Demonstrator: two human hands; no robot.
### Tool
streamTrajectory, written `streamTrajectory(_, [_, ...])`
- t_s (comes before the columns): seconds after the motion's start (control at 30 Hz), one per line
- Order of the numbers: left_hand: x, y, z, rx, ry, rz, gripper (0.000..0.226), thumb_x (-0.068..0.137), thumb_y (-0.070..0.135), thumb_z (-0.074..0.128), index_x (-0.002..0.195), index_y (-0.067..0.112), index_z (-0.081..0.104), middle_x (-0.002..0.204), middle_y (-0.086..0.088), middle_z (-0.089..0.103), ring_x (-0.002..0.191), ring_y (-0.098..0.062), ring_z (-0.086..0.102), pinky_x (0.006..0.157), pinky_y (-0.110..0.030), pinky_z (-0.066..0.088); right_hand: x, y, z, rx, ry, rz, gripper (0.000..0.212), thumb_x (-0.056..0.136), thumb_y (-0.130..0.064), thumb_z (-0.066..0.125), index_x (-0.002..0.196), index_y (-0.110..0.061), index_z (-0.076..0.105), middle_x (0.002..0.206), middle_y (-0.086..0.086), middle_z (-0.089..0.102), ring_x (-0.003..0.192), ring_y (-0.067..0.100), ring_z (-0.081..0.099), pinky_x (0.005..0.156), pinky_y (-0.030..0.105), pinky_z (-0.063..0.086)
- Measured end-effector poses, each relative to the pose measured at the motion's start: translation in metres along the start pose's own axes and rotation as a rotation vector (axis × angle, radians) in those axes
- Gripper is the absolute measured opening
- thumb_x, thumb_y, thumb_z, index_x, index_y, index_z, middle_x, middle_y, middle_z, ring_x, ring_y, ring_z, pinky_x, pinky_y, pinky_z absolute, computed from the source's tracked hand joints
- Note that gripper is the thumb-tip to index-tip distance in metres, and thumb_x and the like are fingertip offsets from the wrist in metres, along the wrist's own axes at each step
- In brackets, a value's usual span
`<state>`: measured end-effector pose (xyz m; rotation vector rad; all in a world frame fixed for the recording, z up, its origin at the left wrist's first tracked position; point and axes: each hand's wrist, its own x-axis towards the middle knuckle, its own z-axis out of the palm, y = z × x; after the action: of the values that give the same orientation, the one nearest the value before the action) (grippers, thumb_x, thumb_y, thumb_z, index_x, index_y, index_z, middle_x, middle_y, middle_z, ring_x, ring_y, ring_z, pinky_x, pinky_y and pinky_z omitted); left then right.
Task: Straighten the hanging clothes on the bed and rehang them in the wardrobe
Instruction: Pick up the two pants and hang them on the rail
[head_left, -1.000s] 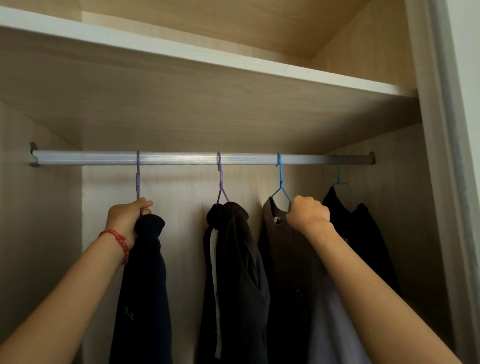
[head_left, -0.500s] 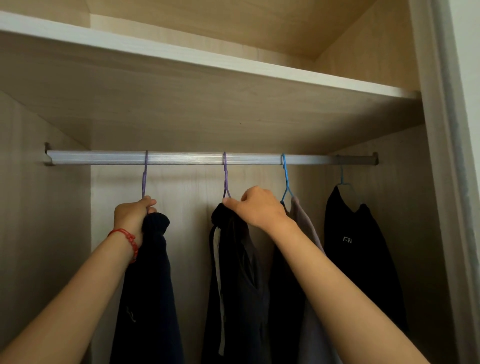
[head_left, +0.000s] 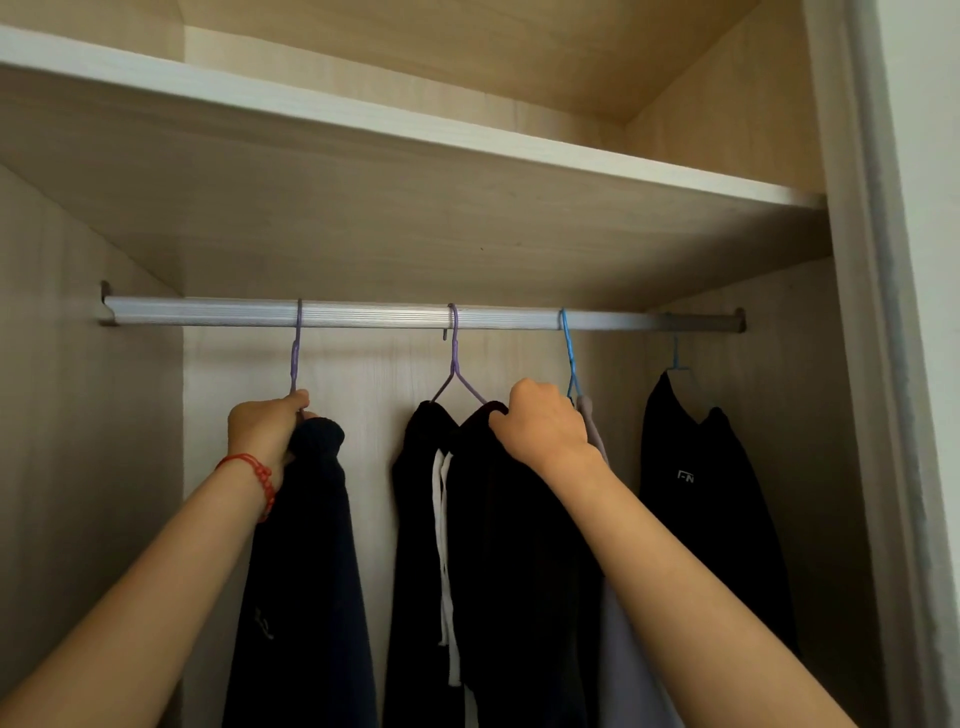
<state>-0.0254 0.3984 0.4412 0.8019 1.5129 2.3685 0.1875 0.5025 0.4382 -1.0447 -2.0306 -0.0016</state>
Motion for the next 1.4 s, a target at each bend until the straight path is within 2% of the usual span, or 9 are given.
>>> streamTrajectory(0.17, [-0.006, 0.001, 0.001, 0.050, 0.004, 0.016, 0.023, 0.086, 0.012, 0.060, 0.065, 0.009, 0.053, 0.071, -0.003, 0.052, 0.072, -0.019, 0.054, 0.057, -0.025, 0.046, -0.005, 0.010, 0.000, -0.005, 0.013, 0.001, 0.036, 0.089, -0.029, 0.050, 0.060, -0.012, 0.036, 0.065, 0.005, 0.045, 0.068, 0.028, 0.051, 0.058, 0.030, 0.039])
streamTrajectory(0.33, [-0.017, 0.001, 0.003, 0.068, -0.021, 0.081, 0.015, 0.086, 0.009, 0.059, 0.071, 0.009, 0.056, 0.072, -0.001, 0.051, 0.094, -0.024, 0.051, 0.066, -0.031, 0.049, -0.016, 0.025, -0.004, 0.049, 0.013, -0.063, 0.035, 0.089, -0.033, 0.052, 0.066, -0.007, 0.049, 0.057, 0.002, 0.046, 0.061, 0.025, 0.052, 0.045, 0.025, 0.029])
streamTrajectory(0.43, [-0.021, -0.002, 0.003, 0.065, -0.035, 0.108, 0.003, 0.086, 0.010, 0.058, 0.089, 0.011, 0.058, 0.076, -0.001, 0.054, 0.093, -0.023, 0.052, 0.071, -0.032, 0.048, -0.023, 0.029, -0.009, 0.042, 0.033, -0.114, 0.030, 0.090, -0.033, 0.052, 0.078, -0.007, 0.060, 0.067, 0.004, 0.057, 0.067, 0.024, 0.058, 0.051, 0.026, 0.036])
streamTrajectory(0.7, [-0.025, -0.005, 0.005, 0.091, -0.054, 0.099, 0.011, 0.083, 0.013, 0.063, 0.073, 0.011, 0.059, 0.071, -0.001, 0.055, 0.066, -0.014, 0.053, 0.057, -0.022, 0.043, -0.037, 0.040, -0.022, 0.056, 0.038, -0.170, 0.023, 0.090, -0.027, 0.053, 0.099, -0.013, 0.068, 0.090, 0.005, 0.069, 0.086, 0.024, 0.062, 0.067, 0.029, 0.043])
streamTrajectory(0.83, [-0.028, -0.008, 0.008, 0.129, -0.020, 0.098, 0.026, 0.082, 0.024, 0.063, 0.060, 0.016, 0.052, 0.068, 0.000, 0.051, 0.066, -0.019, 0.051, 0.073, -0.028, 0.041, -0.045, 0.044, -0.028, 0.085, 0.009, -0.156, 0.026, 0.089, -0.033, 0.054, 0.098, -0.015, 0.070, 0.086, 0.005, 0.071, 0.087, 0.024, 0.064, 0.072, 0.031, 0.047])
streamTrajectory(0.9, [-0.030, -0.011, 0.009, 0.188, -0.029, 0.124, 0.027, 0.081, 0.034, 0.063, 0.066, 0.013, 0.056, 0.073, -0.003, 0.055, 0.081, -0.026, 0.054, 0.081, -0.031, 0.042, -0.047, 0.054, -0.039, 0.146, 0.153, -0.100, 0.025, 0.087, -0.033, 0.055, 0.098, -0.016, 0.071, 0.092, 0.008, 0.072, 0.092, 0.028, 0.064, 0.081, 0.036, 0.051])
streamTrajectory(0.97, [-0.033, -0.016, 0.009, 0.252, -0.049, 0.153, 0.041, 0.079, 0.041, 0.064, 0.101, 0.006, 0.063, 0.105, -0.011, 0.063, 0.105, -0.030, 0.056, 0.096, -0.037, 0.043, -0.046, 0.073, -0.054, 0.178, 0.398, -0.035, 0.026, 0.087, -0.027, 0.056, 0.106, -0.014, 0.068, 0.104, 0.013, 0.070, 0.100, 0.031, 0.062, 0.088, 0.039, 0.049])
streamTrajectory(1.07, [-0.041, -0.018, 0.010, 0.292, -0.044, 0.196, 0.067, 0.080, 0.037, 0.066, 0.134, 0.005, 0.043, 0.137, -0.014, 0.049, 0.123, -0.030, 0.048, 0.104, -0.038, 0.038, -0.051, 0.122, -0.079, 0.091, 0.710, 0.142, 0.032, 0.088, -0.022, 0.055, 0.117, -0.012, 0.061, 0.118, 0.017, 0.061, 0.112, 0.035, 0.052, 0.095, 0.045, 0.040])
streamTrajectory(1.4, [-0.052, -0.031, 0.000, 0.408, -0.046, 0.339, 0.056, 0.083, 0.033, 0.063, 0.131, 0.010, 0.048, 0.137, -0.015, 0.050, 0.124, -0.031, 0.048, 0.103, -0.039, 0.038, -0.089, 0.190, -0.070, -0.116, 0.956, 0.282, 0.058, 0.081, -0.005, 0.055, 0.135, -0.008, 0.033, 0.146, 0.024, 0.028, 0.133, 0.042, 0.026, 0.107, 0.055, 0.023])
